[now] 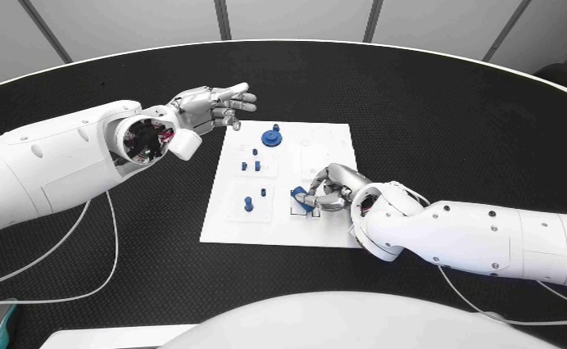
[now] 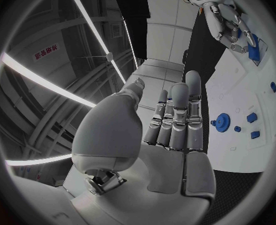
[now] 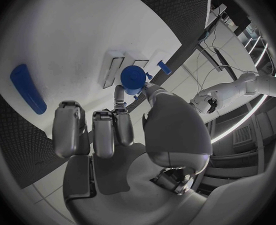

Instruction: Assemble the parts on the task board

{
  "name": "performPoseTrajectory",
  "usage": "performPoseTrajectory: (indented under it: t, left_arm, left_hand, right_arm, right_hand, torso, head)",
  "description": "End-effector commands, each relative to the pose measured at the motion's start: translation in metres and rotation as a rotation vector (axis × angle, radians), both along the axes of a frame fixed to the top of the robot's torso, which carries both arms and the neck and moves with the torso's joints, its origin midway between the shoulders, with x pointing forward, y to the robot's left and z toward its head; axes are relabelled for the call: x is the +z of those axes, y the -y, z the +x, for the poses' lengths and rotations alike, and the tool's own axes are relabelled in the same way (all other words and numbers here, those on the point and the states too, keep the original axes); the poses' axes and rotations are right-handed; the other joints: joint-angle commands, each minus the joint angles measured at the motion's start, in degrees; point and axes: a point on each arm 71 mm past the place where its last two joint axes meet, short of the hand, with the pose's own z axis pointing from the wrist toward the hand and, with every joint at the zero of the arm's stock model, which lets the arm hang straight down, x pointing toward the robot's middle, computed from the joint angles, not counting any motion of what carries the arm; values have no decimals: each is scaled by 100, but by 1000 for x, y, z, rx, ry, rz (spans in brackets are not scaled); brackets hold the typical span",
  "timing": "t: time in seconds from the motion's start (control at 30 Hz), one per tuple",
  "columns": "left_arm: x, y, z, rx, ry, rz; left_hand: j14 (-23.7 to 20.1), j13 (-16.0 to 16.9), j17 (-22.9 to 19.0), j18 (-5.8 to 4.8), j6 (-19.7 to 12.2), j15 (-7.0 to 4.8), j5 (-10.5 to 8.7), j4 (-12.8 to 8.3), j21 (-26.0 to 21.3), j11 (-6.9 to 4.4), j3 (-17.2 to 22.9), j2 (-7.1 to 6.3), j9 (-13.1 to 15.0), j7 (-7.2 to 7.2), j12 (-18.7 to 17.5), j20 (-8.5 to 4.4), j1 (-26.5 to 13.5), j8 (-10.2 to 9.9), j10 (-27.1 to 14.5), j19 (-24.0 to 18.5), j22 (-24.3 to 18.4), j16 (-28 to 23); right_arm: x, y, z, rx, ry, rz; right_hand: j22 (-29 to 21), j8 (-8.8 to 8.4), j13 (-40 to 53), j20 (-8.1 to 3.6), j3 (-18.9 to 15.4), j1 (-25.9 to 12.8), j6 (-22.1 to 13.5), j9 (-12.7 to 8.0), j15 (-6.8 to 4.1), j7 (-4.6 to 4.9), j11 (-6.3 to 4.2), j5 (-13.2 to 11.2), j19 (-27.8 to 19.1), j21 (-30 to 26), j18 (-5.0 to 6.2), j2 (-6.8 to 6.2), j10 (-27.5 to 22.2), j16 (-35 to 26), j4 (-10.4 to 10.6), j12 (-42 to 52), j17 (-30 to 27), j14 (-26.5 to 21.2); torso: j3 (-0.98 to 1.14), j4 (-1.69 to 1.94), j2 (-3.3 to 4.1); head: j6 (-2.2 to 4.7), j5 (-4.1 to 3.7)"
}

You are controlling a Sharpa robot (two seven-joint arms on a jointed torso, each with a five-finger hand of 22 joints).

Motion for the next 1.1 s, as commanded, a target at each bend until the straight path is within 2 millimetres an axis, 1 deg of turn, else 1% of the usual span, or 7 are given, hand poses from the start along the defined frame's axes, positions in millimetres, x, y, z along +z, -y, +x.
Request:
performPoseTrajectory:
  t: [0.03, 0.33, 0.4, 0.53, 0.8, 0.87, 1.1]
  left_arm:
    - [0, 0, 0, -1, -1, 0]
    - [0, 0, 0, -3, -5, 3]
    - [0, 0, 0, -3, -6, 4]
    - [0, 0, 0, -6, -7, 4]
    - [0, 0, 0, -9, -9, 5]
    - [-1, 0, 0, -9, -9, 5]
    - [-1, 0, -1, -8, -10, 6]
  left_hand:
    - [-39, 5, -9, 40, -53, -19, -25, -12, -19, -2, -38, 55, -2, 1, 33, 34, 21, 36, -55, 1, -8, 40]
    - [-40, 5, -9, 41, -54, -18, -25, -7, -20, -2, -45, 55, -2, 2, 34, 34, 23, 37, -56, 0, -9, 40]
    - [-40, 5, -9, 41, -54, -18, -25, -3, -20, -2, -49, 56, -2, 2, 35, 34, 22, 37, -57, 0, -9, 40]
    - [-40, 5, -9, 41, -54, -18, -25, -3, -20, -2, -49, 56, -2, 2, 35, 34, 22, 37, -57, 0, -9, 40]
    - [-45, 5, -11, 40, -57, -17, -25, 11, -23, -1, -64, 58, -2, 2, 36, 35, 21, 38, -63, -2, -10, 40]
    - [-45, 5, -11, 40, -57, -17, -25, 11, -23, -1, -64, 58, -2, 2, 36, 35, 21, 38, -63, -2, -10, 40]
    - [-49, 5, -12, 40, -59, -16, -26, 23, -25, 0, -75, 62, -2, 2, 37, 36, 20, 39, -68, -4, -12, 39]
  right_arm:
    - [0, -1, 0, 4, -3, -2]
    - [0, -2, -1, 12, -9, -4]
    - [0, -1, -1, 11, -9, -4]
    - [0, -1, -1, 9, -6, -1]
    - [2, -2, -2, 10, 0, 7]
    - [2, -2, -3, 10, 4, 11]
    - [4, -3, -5, 15, 11, 21]
  right_hand:
    - [850, 7, 813, -39, 35, 36, -20, -2, -32, 34, -19, -43, 374, -23, -57, -5, 127, 28, 19, -18, 1248, 545]
    - [865, 101, 741, -36, -121, -417, 61, 130, -35, 14, -30, -423, 372, -21, -58, -97, 86, 26, 172, -123, 1244, 544]
    - [872, 138, 724, -45, -216, -647, 66, 190, -47, -4, -45, -481, 373, -16, -59, -59, 80, 27, 181, -151, 1245, 544]
    - [877, 244, 774, -70, -486, -1061, 104, 329, -77, -51, -81, -373, 373, -24, -57, -21, 117, 25, 184, -115, 1241, 543]
    - [884, 344, 792, -95, -739, -1300, 92, 458, -104, -82, -110, -549, 374, -28, -57, 65, 121, 23, 193, -119, 1239, 543]
    - [892, 392, 802, -103, -921, -1458, 80, 524, -111, -92, -119, -691, 376, -24, -59, 121, 125, 25, 195, -121, 1243, 544]
    - [897, 413, 799, -106, -1017, -1530, 66, 558, -114, -95, -122, -744, 378, -20, -60, 179, 122, 24, 199, -133, 1241, 544]
  torso:
    - [5, -7, -3]
    - [6, -2, 1]
    - [6, -3, -1]
    - [4, -3, 2]
    - [4, -5, 2]
    - [5, -5, 2]
    - [5, -3, 3]
  head:
    - [0, 3]
    - [0, 10]
    - [0, 16]
    - [0, 7]
    - [0, 12]
    - [0, 13]
    - [0, 16]
